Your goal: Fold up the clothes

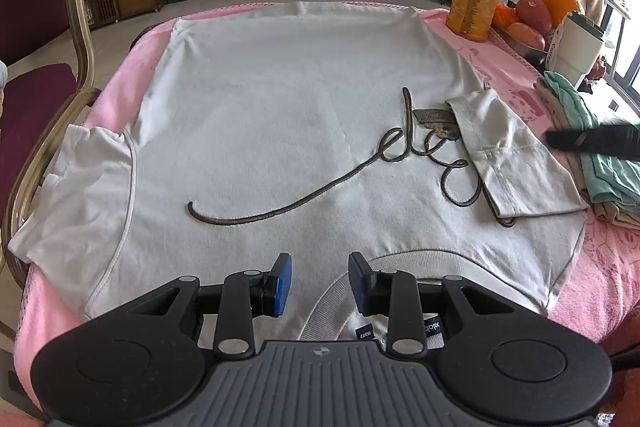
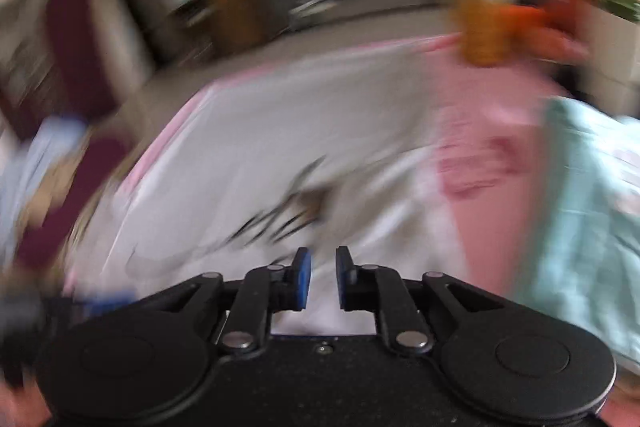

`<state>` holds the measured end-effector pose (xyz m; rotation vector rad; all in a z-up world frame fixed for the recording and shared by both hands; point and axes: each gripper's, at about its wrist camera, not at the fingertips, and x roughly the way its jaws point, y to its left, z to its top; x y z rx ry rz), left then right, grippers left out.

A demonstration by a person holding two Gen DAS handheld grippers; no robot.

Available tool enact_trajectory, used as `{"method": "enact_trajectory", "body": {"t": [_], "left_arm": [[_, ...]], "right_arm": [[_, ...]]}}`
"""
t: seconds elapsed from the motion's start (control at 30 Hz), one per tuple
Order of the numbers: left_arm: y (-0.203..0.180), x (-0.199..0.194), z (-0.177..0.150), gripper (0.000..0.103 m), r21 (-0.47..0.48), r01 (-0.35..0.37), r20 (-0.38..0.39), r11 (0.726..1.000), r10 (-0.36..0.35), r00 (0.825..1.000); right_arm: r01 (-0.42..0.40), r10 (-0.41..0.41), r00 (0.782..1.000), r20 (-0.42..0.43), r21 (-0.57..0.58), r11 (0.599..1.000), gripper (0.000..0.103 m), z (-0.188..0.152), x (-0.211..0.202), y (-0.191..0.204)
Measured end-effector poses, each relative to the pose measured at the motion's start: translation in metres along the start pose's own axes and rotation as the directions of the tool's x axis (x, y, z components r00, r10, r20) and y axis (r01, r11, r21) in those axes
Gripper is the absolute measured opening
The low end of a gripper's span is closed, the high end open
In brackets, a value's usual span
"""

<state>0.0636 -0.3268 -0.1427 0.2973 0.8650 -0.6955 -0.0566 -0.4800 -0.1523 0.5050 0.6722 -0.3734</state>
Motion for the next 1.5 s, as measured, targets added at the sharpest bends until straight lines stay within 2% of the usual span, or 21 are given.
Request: {"method": "enact_trajectory", "body": {"t": [0.07, 0.17, 0.3, 0.4, 0.5, 0.6, 0.67, 0.7, 0.8, 0.9, 1.07, 1.2, 1.3, 1.33, 1.5], "left_arm": [[-0.001, 0.001, 0.0, 0.031, 0.005, -0.002, -0.004, 1.0, 0.002, 1.0], [-0.002, 0.003, -0.001, 0.032, 0.01, -0.006, -0.009, 1.0, 0.006, 1.0], [-0.003, 0.004, -0.003, 0.032, 0.015, -0.013, -0.016, 1.0, 0.013, 1.0], [-0.002, 0.004, -0.003, 0.032, 0.015, -0.019, -0.017, 1.0, 0.02, 1.0], [0.0, 0.004, -0.002, 0.032, 0.007, -0.02, -0.017, 1.0, 0.02, 1.0], [0.002, 0.003, -0.001, 0.032, -0.002, -0.021, -0.016, 1.0, 0.021, 1.0], [0.003, 0.003, -0.001, 0.032, -0.008, -0.021, -0.016, 1.0, 0.021, 1.0], [0.004, 0.003, -0.001, 0.032, -0.011, -0.021, -0.013, 1.0, 0.021, 1.0], [0.008, 0.002, 0.002, 0.032, -0.032, -0.028, -0.006, 0.999, 0.028, 1.0], [0.014, 0.007, 0.003, 0.032, -0.062, -0.042, -0.023, 0.997, 0.041, 0.999], [0.019, 0.015, 0.002, 0.033, -0.08, -0.059, -0.046, 0.995, 0.055, 0.997], [0.013, 0.017, 0.003, 0.035, -0.034, -0.075, -0.033, 0.997, 0.074, 0.997], [0.013, 0.018, 0.004, 0.036, -0.032, -0.073, -0.032, 0.997, 0.072, 0.997], [0.013, 0.018, 0.004, 0.036, -0.032, -0.072, -0.032, 0.997, 0.071, 0.997], [0.014, 0.017, 0.002, 0.036, -0.032, -0.072, -0.031, 0.997, 0.071, 0.997]], "right_arm": [[0.089, -0.091, 0.996, 0.024, 0.101, 0.991, 0.013, 0.005, -0.004, -0.021], [0.136, -0.135, 0.991, -0.021, 0.145, 0.98, 0.013, 0.003, 0.003, -0.033], [0.249, -0.242, 0.962, -0.124, 0.046, 0.967, 0.013, -0.006, 0.026, -0.028], [0.305, -0.305, 0.938, -0.162, -0.026, 0.952, 0.011, -0.016, 0.029, -0.023], [0.34, -0.345, 0.916, -0.203, -0.059, 0.938, 0.011, -0.022, 0.018, -0.02], [0.353, -0.356, 0.905, -0.233, -0.056, 0.934, 0.011, -0.028, 0.01, -0.019], [0.354, -0.35, 0.906, -0.239, -0.027, 0.935, 0.011, -0.027, 0.005, -0.019], [0.348, -0.34, 0.913, -0.227, -0.002, 0.937, 0.011, -0.024, 0.003, -0.021], [0.295, -0.282, 0.949, -0.14, 0.084, 0.952, 0.011, -0.004, -0.008, -0.019], [0.254, -0.25, 0.967, -0.045, 0.116, 0.96, 0.011, 0.019, -0.011, -0.011], [0.167, -0.165, 0.986, -0.027, 0.186, 0.968, 0.011, 0.041, 0.032, -0.02], [0.176, -0.165, 0.984, -0.068, 0.239, 0.955, 0.011, 0.041, 0.065, -0.031], [0.253, -0.236, 0.966, -0.105, 0.196, 0.947, 0.011, 0.038, 0.083, -0.033], [0.277, -0.262, 0.959, -0.104, 0.178, 0.944, 0.007, 0.036, 0.086, -0.033], [0.319, -0.309, 0.947, -0.083, 0.167, 0.933, 0.007, 0.027, 0.069, -0.03]]}}
